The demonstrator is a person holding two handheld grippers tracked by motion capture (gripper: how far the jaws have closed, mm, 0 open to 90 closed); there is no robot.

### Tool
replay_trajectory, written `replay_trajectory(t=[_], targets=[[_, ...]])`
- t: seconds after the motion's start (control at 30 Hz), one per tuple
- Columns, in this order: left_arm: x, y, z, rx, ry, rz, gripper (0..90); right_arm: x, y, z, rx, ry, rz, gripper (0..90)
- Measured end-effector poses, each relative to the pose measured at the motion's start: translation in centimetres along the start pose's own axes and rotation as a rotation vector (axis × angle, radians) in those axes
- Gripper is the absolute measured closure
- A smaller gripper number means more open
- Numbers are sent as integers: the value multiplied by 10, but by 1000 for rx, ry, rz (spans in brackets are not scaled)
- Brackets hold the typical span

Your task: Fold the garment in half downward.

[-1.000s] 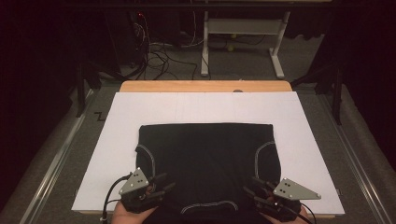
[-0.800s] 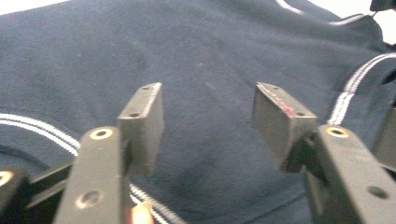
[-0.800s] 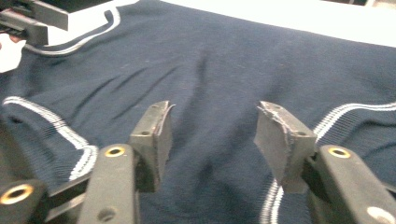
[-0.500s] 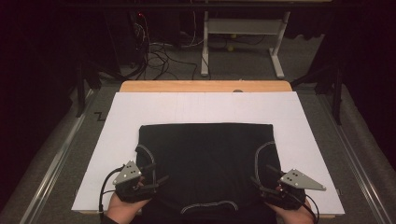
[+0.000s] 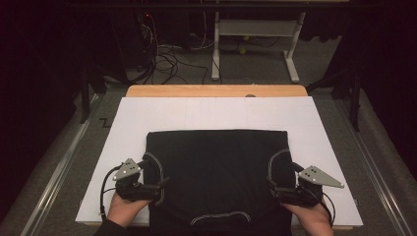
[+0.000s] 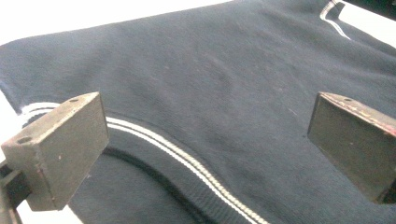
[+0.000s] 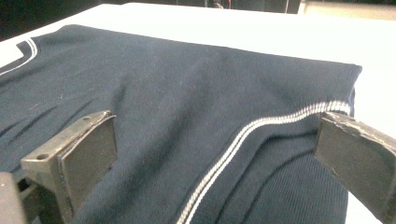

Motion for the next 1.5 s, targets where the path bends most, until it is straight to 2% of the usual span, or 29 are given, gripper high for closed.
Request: replay_trajectory(t=[0.13,0.37,0.5,0.63,0.73,0.87,1.0,1.1,1.17,1.37,1.47,1.5], targets=[[-8,-3,2,9,-8,7,0,-8,5,10,25,-13,14,0],[-30,-9,6,38,-40,39,0,-34,14,26,59,-51,67,1],[-39,-11,11,56,-54,58,0,-52,23,27,45,-69,113,1],[-48,-6,15,76,-94,65,0,-68,30,28,46,-88,143,1],[-52,-1,20,77,-95,64,0,-78,34,28,40,-97,160,1],[-52,6,26,66,-74,68,0,-94,42,27,33,-114,197,1],[-50,7,28,54,-71,61,0,-111,50,26,17,-124,238,1],[-51,5,30,45,-79,75,0,-123,56,25,11,-137,264,1],[-51,1,33,60,-86,78,0,-133,60,24,-1,-129,298,1],[-46,-6,40,80,-102,55,0,-153,65,20,-11,-139,354,1],[-42,-11,42,72,-81,54,0,-163,65,18,-16,-137,404,1],[-41,-12,43,75,-83,49,0,-165,65,18,-17,-146,404,1]])
Point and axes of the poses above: each handheld gripper's, and its own axes: y roughly forward along the jaws, z roughly out of its top, x roughly to its right, the point moved 6 cm from there along y, roughly forward along the jaws, and after that the axes turned 10 degrees about y, right-handed, at the moved point
